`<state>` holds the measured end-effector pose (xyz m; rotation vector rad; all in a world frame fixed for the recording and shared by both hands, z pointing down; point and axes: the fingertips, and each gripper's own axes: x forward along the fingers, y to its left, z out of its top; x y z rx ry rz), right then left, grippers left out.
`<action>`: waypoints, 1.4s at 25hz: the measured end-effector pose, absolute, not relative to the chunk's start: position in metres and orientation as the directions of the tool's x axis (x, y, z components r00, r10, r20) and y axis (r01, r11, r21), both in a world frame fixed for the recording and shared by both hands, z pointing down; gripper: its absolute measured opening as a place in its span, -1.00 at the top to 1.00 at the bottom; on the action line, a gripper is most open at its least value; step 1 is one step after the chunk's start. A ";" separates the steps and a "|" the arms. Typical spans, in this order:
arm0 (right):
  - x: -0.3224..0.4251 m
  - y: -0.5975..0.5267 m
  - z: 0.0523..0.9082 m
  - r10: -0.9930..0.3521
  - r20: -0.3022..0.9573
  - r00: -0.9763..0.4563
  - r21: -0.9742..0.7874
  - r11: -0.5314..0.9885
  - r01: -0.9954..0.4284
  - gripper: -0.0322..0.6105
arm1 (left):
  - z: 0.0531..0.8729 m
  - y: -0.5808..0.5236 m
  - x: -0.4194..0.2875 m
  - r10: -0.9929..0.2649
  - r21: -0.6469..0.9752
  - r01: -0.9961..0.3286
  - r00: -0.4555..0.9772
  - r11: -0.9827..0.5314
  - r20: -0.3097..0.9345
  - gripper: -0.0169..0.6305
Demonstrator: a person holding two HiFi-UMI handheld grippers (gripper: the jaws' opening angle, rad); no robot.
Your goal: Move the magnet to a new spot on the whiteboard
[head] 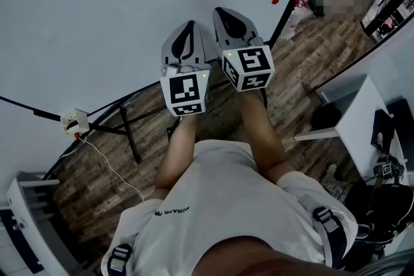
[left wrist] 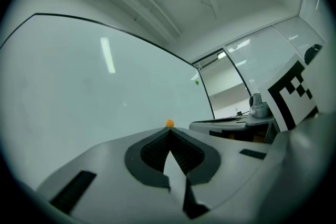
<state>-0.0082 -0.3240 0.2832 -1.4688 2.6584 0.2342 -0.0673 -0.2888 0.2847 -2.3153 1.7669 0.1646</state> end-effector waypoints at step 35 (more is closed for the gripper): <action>-0.004 -0.296 0.302 -0.826 -0.154 -0.543 0.071 0.538 -0.840 0.86 | 0.292 -0.279 -0.065 -0.940 -0.109 -0.963 0.266 -0.248 -0.213 0.94</action>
